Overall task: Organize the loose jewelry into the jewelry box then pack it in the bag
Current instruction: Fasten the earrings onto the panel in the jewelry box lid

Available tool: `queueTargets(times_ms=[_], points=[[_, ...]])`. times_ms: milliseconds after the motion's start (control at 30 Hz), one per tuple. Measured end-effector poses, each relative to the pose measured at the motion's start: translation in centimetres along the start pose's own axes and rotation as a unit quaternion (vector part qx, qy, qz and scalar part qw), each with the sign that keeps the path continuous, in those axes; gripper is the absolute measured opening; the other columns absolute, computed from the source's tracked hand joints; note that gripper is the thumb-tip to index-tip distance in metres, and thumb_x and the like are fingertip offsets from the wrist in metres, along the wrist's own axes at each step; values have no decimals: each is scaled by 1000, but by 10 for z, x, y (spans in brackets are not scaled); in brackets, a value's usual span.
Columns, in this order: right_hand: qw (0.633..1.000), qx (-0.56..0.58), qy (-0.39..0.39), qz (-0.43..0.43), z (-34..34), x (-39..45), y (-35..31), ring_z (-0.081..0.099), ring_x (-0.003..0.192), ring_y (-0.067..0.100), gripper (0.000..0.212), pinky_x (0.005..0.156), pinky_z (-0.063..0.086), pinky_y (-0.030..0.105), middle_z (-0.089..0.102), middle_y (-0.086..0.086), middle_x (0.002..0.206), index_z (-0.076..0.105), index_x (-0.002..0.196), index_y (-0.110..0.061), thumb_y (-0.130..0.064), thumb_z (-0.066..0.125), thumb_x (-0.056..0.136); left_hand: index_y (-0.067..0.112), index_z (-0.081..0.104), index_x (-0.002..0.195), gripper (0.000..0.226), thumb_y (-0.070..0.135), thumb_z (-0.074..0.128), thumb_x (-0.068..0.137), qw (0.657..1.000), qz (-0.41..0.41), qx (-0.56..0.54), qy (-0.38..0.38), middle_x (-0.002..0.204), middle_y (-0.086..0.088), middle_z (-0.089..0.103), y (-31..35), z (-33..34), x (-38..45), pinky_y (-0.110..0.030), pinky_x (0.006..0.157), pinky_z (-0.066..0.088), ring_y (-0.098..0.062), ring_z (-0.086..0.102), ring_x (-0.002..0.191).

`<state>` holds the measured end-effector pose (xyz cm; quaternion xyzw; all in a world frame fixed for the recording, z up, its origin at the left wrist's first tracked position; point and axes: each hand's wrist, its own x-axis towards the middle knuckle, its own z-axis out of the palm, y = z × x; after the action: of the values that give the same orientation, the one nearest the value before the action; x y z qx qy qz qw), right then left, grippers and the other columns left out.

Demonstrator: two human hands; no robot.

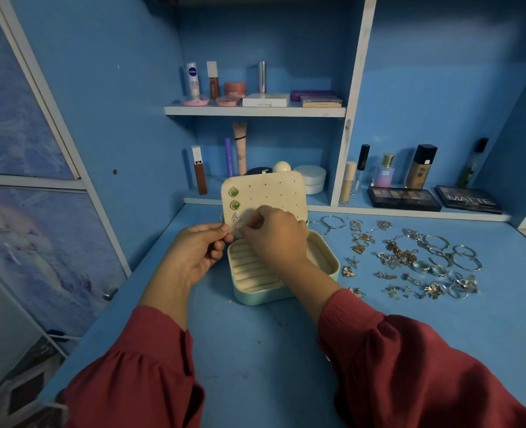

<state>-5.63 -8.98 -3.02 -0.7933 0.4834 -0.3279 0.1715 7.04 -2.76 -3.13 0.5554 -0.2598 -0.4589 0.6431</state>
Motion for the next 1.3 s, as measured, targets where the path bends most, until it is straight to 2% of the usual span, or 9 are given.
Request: queueTargets(times_ms=[133, 400, 733, 900, 1067, 1167, 1300], points=[[999, -26, 10, -29, -1, -1, -1, 57, 97, 21, 14, 83, 32, 36, 69, -7, 98, 68, 96, -32, -36, 56, 88, 2, 64, 89, 7, 0, 58, 90, 1000, 1, -3, 2, 57, -3, 64, 0, 0, 0, -12, 38, 34, -2, 44, 40], [1000, -24, -8, -17, -2, -4, -2, 57, 97, 22, 19, 84, 32, 36, 70, -6, 96, 71, 90, -30, -29, 53, 86, 2, 65, 88, 8, 0, 58, 90, 1000, 3, 0, -3, 58, -3, 65, 0, 0, -1, -13, 38, 34, -2, 45, 40], [999, 26, -37, 6, -7, -4, -3, 55, 98, 23, 23, 83, 30, 37, 70, -3, 97, 73, 94, -27, -27, 52, 85, 4, 65, 96, 8, 5, 61, 89, 1000, -26, 8, 6, 82, -13, 74, 2, 0, -2, -11, 34, 31, 0, 47, 40], [996, 78, -45, 27, -10, -6, -3, 56, 98, 21, 28, 89, 30, 37, 71, -6, 97, 75, 92, -29, -21, 49, 82, 1, 64, 103, 15, 5, 57, 90, 997, -68, -36, -11, 93, -16, 73, 5, -2, -3, -9, 32, 30, 1, 54, 42], [995, 91, -20, 46, -27, -6, 5, 60, 87, 22, 26, 92, 43, 41, 71, -2, 84, 74, 88, -24, -20, 49, 82, -1, 61, 89, 10, 4, 53, 92, 993, -92, -75, -23, 95, -20, 73, 9, -3, -7, -7, 32, 32, -1, 55, 39], [998, 28, -51, 38, -48, -3, 22, 60, 80, 18, 25, 86, 49, 43, 70, -5, 82, 74, 90, -23, -21, 50, 85, -5, 60, 95, 12, 3, 50, 93, 992, -94, -78, -23, 94, -19, 73, 10, -3, -7, -7, 32, 33, -2, 54, 38], [996, -20, -72, 49, -89, 3, 56, 63, 84, 16, 23, 75, 54, 34, 72, -9, 91, 75, 87, -30, -19, 55, 85, -3, 59, 97, 13, 4, 48, 96, 992, -100, -74, -20, 84, -16, 74, 11, 0, -7, -7, 32, 34, -3, 52, 36]])
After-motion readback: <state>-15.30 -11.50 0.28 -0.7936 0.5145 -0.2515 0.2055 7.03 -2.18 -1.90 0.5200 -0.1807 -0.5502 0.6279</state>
